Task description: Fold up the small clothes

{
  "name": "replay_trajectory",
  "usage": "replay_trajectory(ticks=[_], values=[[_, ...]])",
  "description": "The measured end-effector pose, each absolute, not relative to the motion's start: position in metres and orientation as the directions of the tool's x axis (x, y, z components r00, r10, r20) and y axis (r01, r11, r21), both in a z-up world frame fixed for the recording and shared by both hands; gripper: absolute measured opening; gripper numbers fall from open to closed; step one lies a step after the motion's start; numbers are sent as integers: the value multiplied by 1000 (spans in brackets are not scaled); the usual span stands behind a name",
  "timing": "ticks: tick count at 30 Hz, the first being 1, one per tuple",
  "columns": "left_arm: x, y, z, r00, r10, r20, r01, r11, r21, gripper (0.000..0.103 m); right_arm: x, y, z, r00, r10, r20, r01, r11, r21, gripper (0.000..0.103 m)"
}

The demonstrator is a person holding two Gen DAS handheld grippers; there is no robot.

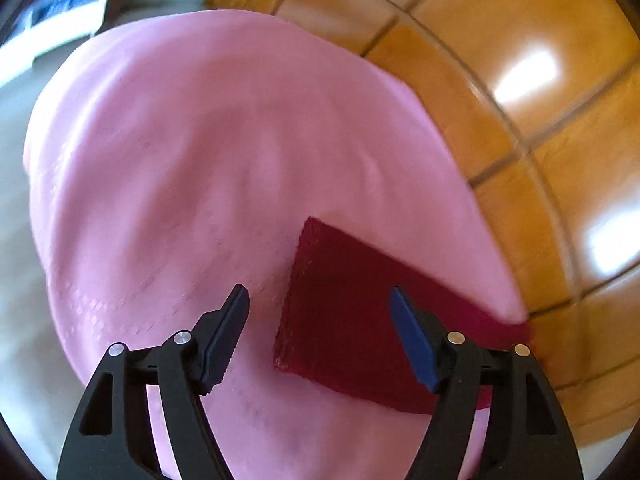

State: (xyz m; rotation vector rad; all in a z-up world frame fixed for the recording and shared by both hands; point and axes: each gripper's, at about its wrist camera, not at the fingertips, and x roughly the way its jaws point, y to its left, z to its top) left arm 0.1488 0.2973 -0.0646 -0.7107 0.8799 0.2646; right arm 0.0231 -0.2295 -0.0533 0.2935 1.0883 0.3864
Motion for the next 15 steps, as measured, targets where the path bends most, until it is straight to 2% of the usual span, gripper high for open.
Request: replay_trajectory(ticks=[2, 3, 5, 6, 7, 15], values=[[161, 288, -72, 584, -19, -812, -469, 809, -356, 71, 24, -227, -54, 409, 435, -802, -161, 899, 406, 82], [170, 275, -73, 562, 43, -826, -451, 853, -262, 70, 25, -226, -53, 408, 433, -804, -158, 901, 405, 83], [179, 257, -76, 553, 73, -830, -400, 897, -187, 24, 27, -225, -54, 407, 427, -807, -152, 903, 401, 83], [183, 251, -74, 558, 50, -828, -364, 912, -190, 12, 28, -224, -53, 406, 423, -810, -148, 905, 399, 83], [180, 252, -73, 562, 41, -826, -352, 916, -194, 8, 29, -224, -53, 405, 420, -812, -146, 907, 396, 83], [212, 285, -22, 625, 215, -751, -440, 891, -110, 7, 38, -213, -50, 413, 371, -831, -177, 928, 327, 84]])
